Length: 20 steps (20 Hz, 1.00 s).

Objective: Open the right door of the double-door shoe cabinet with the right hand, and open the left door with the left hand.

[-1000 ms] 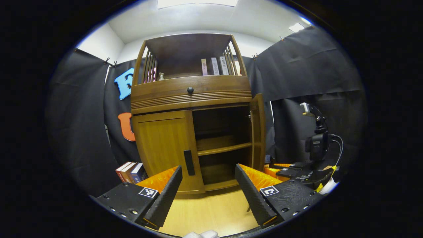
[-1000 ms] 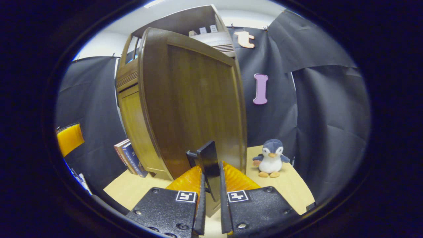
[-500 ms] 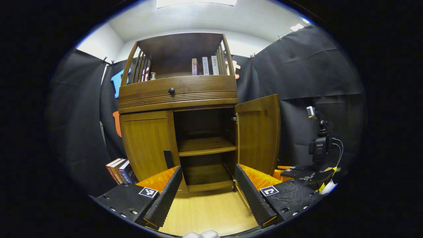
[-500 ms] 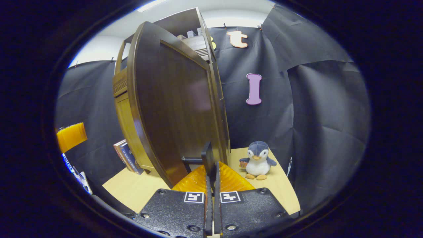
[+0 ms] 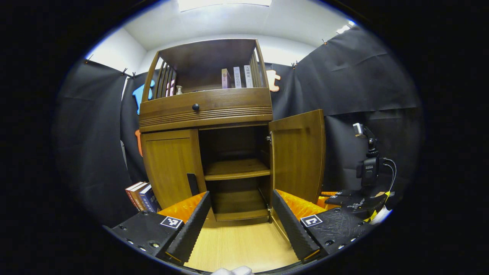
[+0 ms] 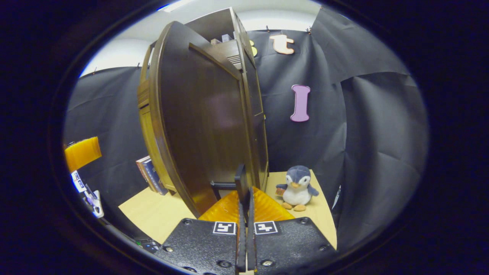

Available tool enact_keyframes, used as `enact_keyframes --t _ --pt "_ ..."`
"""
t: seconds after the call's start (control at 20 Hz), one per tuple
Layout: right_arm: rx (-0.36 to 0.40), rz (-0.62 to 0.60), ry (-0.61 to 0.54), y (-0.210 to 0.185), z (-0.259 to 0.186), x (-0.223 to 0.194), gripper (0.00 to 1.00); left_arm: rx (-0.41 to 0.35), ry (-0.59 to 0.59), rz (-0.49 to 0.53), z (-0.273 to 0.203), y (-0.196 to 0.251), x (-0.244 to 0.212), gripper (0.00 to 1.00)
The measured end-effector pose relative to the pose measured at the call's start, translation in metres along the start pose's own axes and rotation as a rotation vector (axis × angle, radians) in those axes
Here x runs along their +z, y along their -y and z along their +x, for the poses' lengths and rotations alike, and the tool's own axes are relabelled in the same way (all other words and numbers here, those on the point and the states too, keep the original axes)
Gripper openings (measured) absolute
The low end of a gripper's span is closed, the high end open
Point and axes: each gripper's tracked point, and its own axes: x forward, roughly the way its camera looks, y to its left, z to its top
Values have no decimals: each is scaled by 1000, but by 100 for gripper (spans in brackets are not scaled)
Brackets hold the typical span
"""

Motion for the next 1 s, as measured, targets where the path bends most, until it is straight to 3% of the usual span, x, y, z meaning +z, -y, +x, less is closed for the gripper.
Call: enact_keyframes --t 0.25,0.3,0.35,0.4,0.45,0.5,1.0 --pt "26 5 -7 16 -1 3 4 27 3 5 -5 11 4 100" --pt "33 2 -7 18 -1 4 5 34 5 7 -6 13 5 96" --pt "42 -1 -8 19 0 5 5 42 6 9 -8 15 5 100" --pt "51 -3 -10 20 -2 4 5 49 5 10 -9 16 5 96" --pt "60 -5 -11 22 -2 4 4 55 2 10 -11 18 4 100" --pt "71 -9 -12 24 -2 4 5 61 -1 8 -11 19 3 96" --pt "130 -37 -17 24 -7 3 7 99 -1 2 -27 28 3 96"
